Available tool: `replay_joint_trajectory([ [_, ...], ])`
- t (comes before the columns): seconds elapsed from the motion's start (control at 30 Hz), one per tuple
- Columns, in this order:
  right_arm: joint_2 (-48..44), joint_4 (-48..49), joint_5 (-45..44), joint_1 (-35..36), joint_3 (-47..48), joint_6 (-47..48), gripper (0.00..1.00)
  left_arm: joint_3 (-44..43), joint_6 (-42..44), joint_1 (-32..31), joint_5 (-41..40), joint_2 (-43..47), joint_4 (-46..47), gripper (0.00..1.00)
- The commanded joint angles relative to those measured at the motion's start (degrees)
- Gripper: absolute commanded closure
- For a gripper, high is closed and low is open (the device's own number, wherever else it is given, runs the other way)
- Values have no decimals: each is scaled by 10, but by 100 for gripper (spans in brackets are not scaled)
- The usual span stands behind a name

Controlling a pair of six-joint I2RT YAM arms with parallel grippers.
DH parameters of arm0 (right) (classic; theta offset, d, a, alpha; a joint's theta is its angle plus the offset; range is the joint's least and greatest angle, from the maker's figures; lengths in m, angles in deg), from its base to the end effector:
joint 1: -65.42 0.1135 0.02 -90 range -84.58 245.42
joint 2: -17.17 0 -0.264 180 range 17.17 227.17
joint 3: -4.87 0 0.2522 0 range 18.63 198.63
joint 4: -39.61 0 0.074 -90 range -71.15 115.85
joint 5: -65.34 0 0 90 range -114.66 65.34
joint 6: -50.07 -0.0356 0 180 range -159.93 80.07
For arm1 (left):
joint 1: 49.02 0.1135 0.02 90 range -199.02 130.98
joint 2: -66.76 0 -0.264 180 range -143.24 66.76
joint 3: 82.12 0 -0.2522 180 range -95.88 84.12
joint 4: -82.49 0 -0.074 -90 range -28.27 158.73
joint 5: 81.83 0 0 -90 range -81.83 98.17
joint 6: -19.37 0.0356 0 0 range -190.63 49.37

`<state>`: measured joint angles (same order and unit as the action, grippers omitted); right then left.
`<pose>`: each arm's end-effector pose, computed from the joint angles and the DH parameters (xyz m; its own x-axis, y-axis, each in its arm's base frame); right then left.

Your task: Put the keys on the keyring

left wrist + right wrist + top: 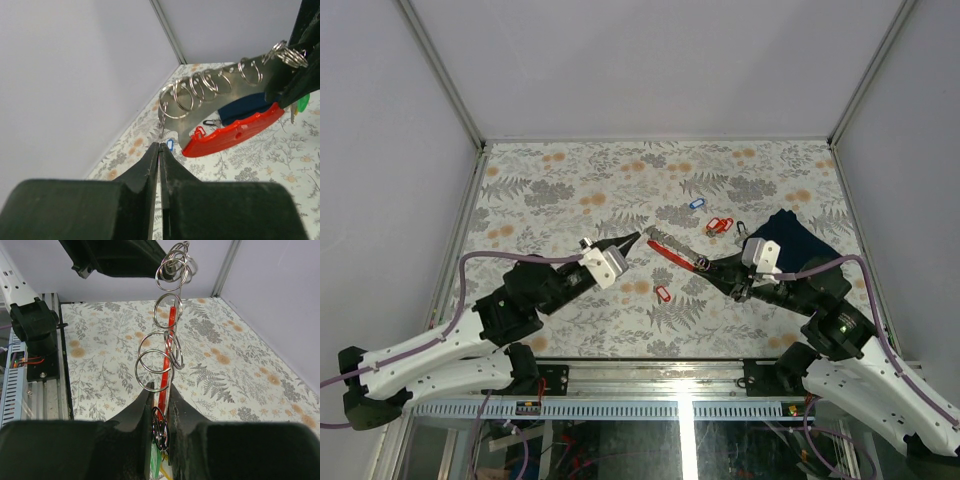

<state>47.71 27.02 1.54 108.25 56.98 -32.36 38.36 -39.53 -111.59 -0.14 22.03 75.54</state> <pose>0.0860 0.1011 0.3569 0.2360 0.0576 -0.9701 -0.9066 0.3724 -0.1984 0.0896 -0.1614 0.3786 0.4734 0.1974 -0.8584 0.6631 0.5617 0.4948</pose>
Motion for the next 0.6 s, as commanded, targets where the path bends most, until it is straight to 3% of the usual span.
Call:
replay_joint_trajectory([
  [0.0,2,39,-6,3,23,0,100,14,-61,2,3,5,24,100],
  [0.13,9,16,-25,3,40,10,100,21,-135,2,2,10,16,82],
  [0.23,4,16,-39,3,36,21,100,27,-255,2,-33,23,3,68],
  [0.43,2,12,-36,3,28,82,99,10,-530,2,-164,47,-109,52],
  [0.57,0,34,-12,3,4,141,98,5,-683,3,-180,54,-138,49],
])
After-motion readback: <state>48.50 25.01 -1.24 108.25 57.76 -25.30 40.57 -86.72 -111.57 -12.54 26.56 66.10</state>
